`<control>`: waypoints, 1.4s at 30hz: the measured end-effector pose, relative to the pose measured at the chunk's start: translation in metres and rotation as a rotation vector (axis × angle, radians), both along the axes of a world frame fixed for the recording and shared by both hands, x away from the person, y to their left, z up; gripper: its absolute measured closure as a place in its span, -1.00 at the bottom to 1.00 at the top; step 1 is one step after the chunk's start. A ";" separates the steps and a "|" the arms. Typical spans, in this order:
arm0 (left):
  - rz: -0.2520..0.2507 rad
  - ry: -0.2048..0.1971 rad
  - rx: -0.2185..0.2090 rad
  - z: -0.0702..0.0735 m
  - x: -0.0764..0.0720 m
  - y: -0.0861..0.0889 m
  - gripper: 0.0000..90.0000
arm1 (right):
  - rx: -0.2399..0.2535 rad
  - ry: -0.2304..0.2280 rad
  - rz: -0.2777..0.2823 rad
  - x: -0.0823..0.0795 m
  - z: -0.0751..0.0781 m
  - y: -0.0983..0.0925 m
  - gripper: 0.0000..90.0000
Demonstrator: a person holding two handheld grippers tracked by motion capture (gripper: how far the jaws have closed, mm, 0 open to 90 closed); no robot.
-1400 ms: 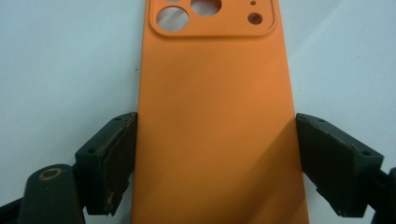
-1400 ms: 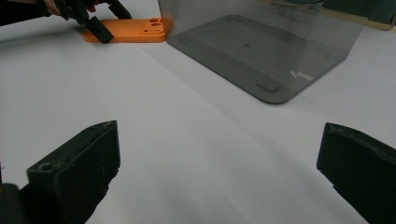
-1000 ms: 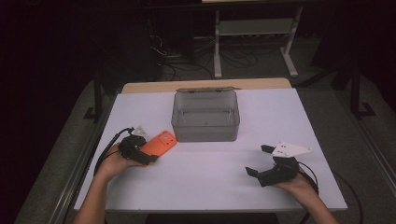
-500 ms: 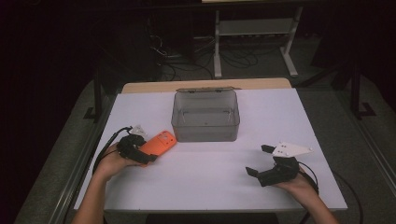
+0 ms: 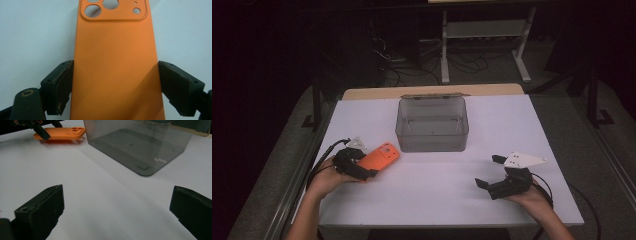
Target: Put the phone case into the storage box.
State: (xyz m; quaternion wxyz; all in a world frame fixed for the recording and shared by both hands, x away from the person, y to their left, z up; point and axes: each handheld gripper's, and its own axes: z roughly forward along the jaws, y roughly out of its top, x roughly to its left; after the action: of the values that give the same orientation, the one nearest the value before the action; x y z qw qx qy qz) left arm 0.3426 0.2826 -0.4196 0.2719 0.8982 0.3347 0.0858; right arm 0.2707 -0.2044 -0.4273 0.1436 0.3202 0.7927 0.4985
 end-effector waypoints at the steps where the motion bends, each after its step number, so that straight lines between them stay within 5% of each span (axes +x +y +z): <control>1: -0.002 0.001 -0.001 0.000 -0.002 -0.001 -0.63 | 0.001 0.001 -0.001 0.000 0.000 0.000 -1.00; 42: -0.177 0.006 -0.061 0.017 -0.021 -0.056 -0.63 | -0.010 0.003 0.005 -0.001 -0.001 0.002 -1.00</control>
State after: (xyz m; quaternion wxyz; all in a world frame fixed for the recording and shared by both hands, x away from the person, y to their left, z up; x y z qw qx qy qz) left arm 0.3215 0.2263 -0.4023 0.3046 0.9158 0.2571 0.0482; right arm 0.2702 -0.2028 -0.4281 0.1428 0.3182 0.7962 0.4944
